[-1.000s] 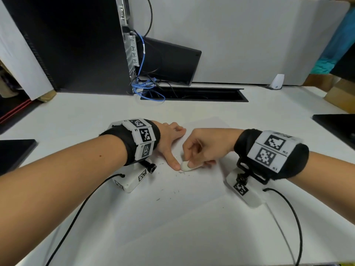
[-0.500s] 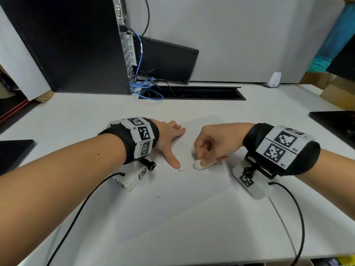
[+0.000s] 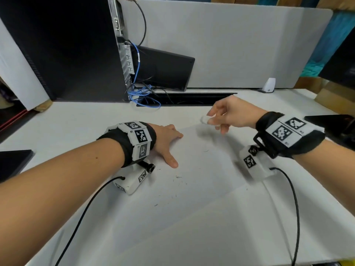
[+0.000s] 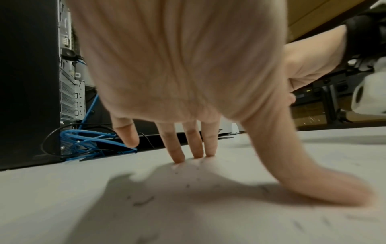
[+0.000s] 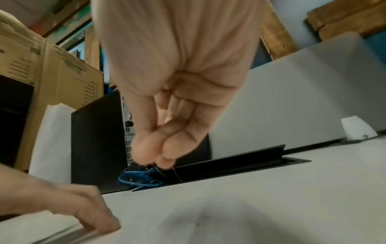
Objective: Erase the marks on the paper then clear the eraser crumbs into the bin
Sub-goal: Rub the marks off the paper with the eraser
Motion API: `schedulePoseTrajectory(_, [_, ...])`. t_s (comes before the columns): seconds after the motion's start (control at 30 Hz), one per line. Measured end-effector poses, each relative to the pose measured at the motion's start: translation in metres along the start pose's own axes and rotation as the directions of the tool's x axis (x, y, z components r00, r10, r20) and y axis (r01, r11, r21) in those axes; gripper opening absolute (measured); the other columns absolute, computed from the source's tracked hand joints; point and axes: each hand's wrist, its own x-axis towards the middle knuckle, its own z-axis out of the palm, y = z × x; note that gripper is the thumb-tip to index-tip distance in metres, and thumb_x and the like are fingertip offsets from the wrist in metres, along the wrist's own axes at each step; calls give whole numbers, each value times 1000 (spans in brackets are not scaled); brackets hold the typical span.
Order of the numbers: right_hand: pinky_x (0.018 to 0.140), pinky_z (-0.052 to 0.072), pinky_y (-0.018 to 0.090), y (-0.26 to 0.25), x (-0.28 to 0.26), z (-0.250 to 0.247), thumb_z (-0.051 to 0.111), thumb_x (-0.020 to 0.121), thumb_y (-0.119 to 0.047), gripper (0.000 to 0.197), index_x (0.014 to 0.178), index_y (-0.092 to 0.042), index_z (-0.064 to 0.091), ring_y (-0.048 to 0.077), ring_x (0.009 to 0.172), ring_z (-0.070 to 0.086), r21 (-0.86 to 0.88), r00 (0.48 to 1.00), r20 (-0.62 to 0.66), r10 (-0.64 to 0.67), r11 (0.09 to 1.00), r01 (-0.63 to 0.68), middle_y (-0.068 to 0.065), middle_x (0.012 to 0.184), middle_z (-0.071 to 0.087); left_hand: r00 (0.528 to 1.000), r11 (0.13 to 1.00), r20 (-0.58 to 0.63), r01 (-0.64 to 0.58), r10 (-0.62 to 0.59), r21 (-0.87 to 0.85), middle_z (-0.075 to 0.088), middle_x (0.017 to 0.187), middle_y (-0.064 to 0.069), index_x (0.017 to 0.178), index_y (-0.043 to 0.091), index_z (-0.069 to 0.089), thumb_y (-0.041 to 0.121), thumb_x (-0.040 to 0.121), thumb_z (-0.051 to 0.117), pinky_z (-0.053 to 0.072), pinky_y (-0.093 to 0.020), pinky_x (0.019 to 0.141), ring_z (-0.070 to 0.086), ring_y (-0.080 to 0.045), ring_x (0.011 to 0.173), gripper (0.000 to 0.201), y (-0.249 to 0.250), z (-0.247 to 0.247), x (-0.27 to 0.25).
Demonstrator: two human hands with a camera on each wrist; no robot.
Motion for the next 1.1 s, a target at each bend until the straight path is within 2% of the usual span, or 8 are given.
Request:
schedulePoseTrajectory(0.13, [53, 51, 20, 10, 13, 7, 65, 85, -12, 16, 98, -8, 57, 6, 41, 61, -147, 977, 173, 122, 984, -97, 6, 68, 63, 999, 999, -44, 17, -19, -46, 22, 147, 2, 147, 33, 19, 58, 72, 68, 30, -43, 108, 32, -26, 135, 93, 8, -5, 7])
schedulePoseTrajectory(0.27, [57, 53, 26, 16, 17, 19, 67, 84, -22, 14, 83, -14, 56, 20, 50, 63, -243, 942, 262, 208, 959, -144, 11, 68, 67, 998, 999, -40, 42, -41, 3, 19, 149, 3, 146, 44, 13, 65, 69, 66, 28, -47, 107, 27, -31, 135, 96, 12, -3, 11])
schedulePoseTrajectory(0.43, [49, 50, 25, 13, 10, 16, 67, 83, -6, 15, 73, -14, 58, 12, 40, 57, -247, 877, 442, 190, 965, -84, 4, 65, 61, 998, 998, -27, 64, -63, 1, 18, 149, 5, 147, 45, 9, 66, 69, 66, 29, -46, 109, 25, -29, 135, 98, 12, -3, 13])
schedulePoseTrajectory(0.67, [51, 51, 21, 14, 5, 12, 68, 83, -10, 13, 78, -21, 64, 7, 40, 58, -256, 852, 493, 177, 965, -52, 4, 77, 63, 998, 998, -29, 61, -61, -8, 17, 151, 4, 147, 44, 9, 64, 70, 67, 28, -46, 109, 24, -28, 136, 98, 13, -4, 10])
schedulePoseTrajectory(0.73, [50, 50, 19, 16, 9, 8, 67, 84, -12, 6, 84, -18, 65, 4, 39, 58, -242, 913, 375, 157, 968, -67, 9, 78, 64, 998, 998, -28, 58, -59, -13, 17, 151, 4, 147, 44, 9, 64, 70, 67, 29, -46, 108, 24, -28, 136, 98, 13, -4, 11])
schedulePoseTrajectory(0.8, [49, 48, 19, 26, 20, 2, 63, 86, -11, 8, 93, -10, 61, 1, 34, 56, -216, 988, 72, 139, 969, -121, 11, 73, 64, 998, 998, -30, 59, -59, -14, 17, 150, 5, 147, 43, 10, 64, 69, 67, 28, -47, 107, 24, -28, 136, 99, 13, -4, 11])
schedulePoseTrajectory(0.87, [48, 46, 19, 32, 28, -1, 59, 87, -11, 8, 95, -8, 58, 1, 31, 55, -215, 985, -65, 157, 962, -167, 12, 69, 64, 997, 998, -38, 62, -62, -13, 18, 150, 5, 148, 40, 11, 64, 68, 68, 28, -48, 108, 24, -27, 136, 101, 12, -4, 12])
schedulePoseTrajectory(1.1, [58, 53, 28, 32, 39, 10, 63, 86, -17, 8, 80, -13, 59, 5, 30, 53, -290, 972, 69, 222, 937, -194, 10, 59, 65, 996, 996, -38, 82, -84, -36, 19, 149, 8, 150, 33, 11, 65, 66, 69, 27, -47, 109, 24, -23, 136, 107, 10, -3, 13])
